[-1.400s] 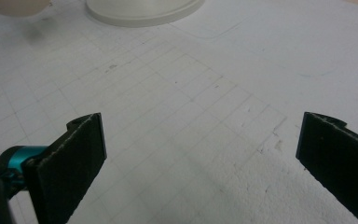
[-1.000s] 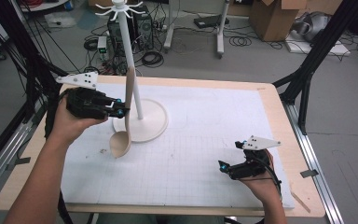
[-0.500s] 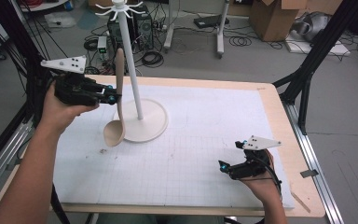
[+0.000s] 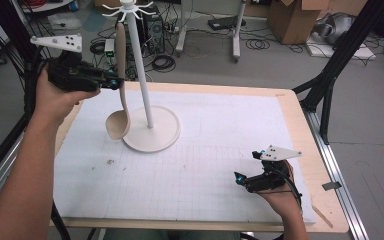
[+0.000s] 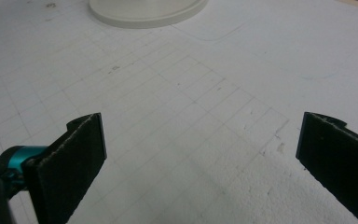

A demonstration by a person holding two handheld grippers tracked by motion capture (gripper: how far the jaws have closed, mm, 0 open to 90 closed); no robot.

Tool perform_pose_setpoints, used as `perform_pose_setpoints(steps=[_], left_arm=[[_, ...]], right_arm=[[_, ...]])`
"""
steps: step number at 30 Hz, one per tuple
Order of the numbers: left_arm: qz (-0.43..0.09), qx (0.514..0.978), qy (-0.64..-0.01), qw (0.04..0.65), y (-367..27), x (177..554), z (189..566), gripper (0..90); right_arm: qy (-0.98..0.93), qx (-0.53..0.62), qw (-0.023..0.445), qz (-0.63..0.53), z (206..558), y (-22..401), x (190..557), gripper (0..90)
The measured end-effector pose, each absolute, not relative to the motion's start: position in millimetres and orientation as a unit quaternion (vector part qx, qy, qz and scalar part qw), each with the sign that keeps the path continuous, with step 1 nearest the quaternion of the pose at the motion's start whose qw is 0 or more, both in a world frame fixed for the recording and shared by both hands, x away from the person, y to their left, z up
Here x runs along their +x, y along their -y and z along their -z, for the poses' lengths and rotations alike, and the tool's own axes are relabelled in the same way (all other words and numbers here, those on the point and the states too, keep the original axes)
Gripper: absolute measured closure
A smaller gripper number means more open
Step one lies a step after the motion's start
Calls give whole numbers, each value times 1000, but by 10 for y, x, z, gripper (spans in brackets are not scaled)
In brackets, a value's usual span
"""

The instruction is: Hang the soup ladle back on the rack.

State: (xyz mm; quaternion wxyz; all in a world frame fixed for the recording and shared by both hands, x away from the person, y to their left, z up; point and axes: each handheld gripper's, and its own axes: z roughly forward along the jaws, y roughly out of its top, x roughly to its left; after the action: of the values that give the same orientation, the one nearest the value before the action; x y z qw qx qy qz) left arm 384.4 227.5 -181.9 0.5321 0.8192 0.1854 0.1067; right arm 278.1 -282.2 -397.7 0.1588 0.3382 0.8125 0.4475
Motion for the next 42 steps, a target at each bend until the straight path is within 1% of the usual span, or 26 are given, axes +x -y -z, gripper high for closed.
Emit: perform_pose_setpoints(steps=[8,24,42], left_arm=[[-112,821,-192,526,-2330,3871,1719,766],[-121,822,-223,510,-2366,3945,1753,766],[-137,843,-246,459,-2355,4003,1686,765]], right_arm=[[-813,339,158,-447,3978,2823,2783,2],[-813,340,157,-446,3980,2818,2780,2],[-812,342,154,-447,3993,2827,2786,2]])
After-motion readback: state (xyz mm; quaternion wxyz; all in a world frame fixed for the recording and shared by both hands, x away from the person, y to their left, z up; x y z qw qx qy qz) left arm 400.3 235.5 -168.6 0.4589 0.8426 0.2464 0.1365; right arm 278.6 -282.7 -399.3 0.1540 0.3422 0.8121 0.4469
